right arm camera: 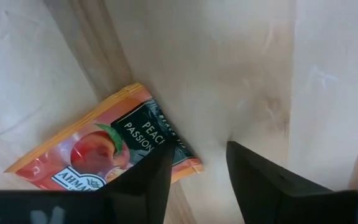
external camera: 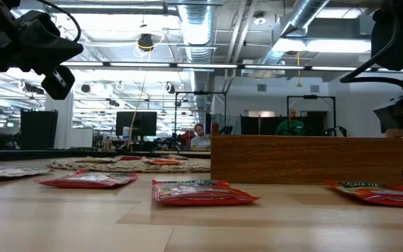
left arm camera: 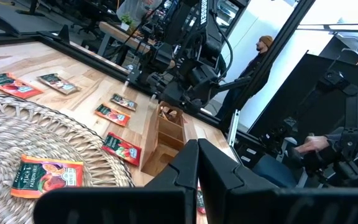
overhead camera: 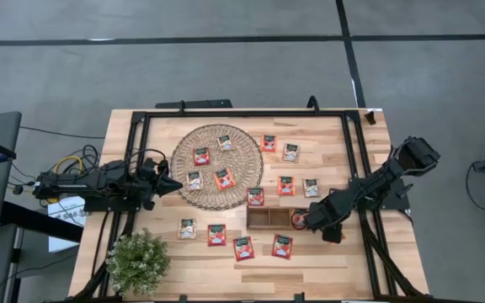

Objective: Pick & Place Tea
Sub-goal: Put the orange tea bag into the right section of the wooden organizer

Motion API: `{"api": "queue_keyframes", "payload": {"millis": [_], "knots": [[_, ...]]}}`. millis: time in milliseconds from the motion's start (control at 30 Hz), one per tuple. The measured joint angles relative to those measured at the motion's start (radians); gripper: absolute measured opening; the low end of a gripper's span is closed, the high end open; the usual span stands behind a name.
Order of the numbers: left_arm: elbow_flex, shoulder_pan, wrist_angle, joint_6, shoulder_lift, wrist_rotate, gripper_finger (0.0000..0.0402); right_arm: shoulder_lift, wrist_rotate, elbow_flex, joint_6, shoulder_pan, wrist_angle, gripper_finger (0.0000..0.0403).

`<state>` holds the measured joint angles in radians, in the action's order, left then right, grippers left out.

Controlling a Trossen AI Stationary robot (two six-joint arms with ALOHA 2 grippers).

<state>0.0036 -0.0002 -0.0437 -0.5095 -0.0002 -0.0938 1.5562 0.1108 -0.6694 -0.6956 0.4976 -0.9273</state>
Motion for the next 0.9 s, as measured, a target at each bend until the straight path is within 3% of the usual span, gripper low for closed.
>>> {"api": "queue_keyframes", "payload": {"millis": [333, 900], "knots": [[0.000, 0.000, 0.004, 0.000, 0.000, 0.000, 0.0000, 0.000, -0.003, 0.002, -0.040, 0.000, -0.021, 0.0131], [0.000, 0.000, 0.007, 0.003, 0.000, -0.001, 0.0000, 0.000, -0.042, 0.004, -0.062, 0.000, -0.004, 0.0015]]}}
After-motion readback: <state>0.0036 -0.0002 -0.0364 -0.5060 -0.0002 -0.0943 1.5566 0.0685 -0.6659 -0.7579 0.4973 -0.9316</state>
